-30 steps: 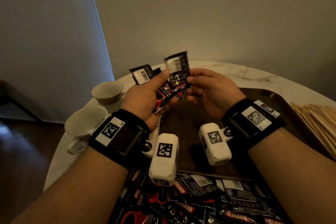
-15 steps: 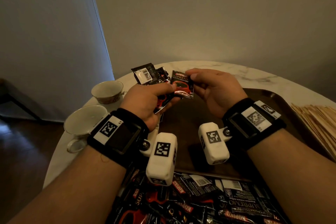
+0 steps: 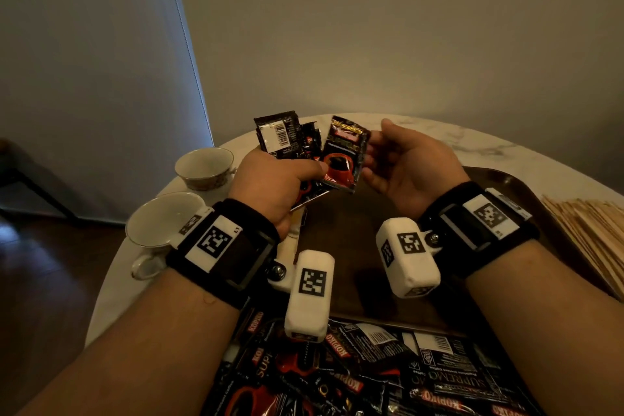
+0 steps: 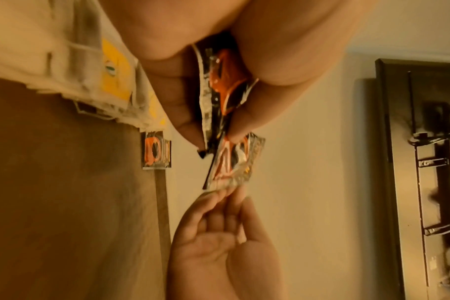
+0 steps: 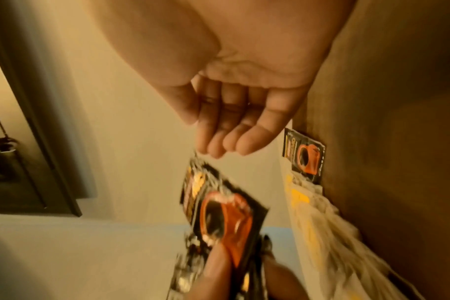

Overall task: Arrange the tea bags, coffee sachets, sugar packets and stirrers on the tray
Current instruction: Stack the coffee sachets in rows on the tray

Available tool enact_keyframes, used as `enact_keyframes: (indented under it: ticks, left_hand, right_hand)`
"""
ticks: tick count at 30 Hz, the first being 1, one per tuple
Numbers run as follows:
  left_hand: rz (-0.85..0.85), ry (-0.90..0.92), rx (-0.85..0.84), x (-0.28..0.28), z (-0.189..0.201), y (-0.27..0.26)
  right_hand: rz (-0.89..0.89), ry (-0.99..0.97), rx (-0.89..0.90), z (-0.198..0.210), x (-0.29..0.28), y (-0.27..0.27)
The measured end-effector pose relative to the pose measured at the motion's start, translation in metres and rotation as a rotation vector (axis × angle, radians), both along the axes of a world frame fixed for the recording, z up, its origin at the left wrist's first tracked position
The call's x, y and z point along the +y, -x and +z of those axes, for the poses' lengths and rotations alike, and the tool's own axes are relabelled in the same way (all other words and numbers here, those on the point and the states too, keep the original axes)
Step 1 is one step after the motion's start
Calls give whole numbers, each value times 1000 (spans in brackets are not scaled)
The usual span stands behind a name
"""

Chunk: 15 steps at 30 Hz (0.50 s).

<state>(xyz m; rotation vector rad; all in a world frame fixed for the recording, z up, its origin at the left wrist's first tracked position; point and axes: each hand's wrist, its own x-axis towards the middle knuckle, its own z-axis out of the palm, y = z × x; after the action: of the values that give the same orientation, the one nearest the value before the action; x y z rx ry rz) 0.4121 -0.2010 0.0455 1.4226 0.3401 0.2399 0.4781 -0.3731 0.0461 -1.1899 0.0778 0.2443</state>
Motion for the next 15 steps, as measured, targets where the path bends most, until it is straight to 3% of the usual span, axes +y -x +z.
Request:
enact_keyframes:
  ticks: [6, 10, 15]
  left_hand:
    - [156, 41, -4, 11, 6, -2]
    - [187, 57, -24, 14, 7, -5]
    - [209, 83, -16, 17, 5, -7]
  right_hand:
    - [-37, 235, 164, -7, 7, -21]
    - [-16, 409, 150, -8, 23, -33]
    - [-48, 447, 138, -8, 33, -43]
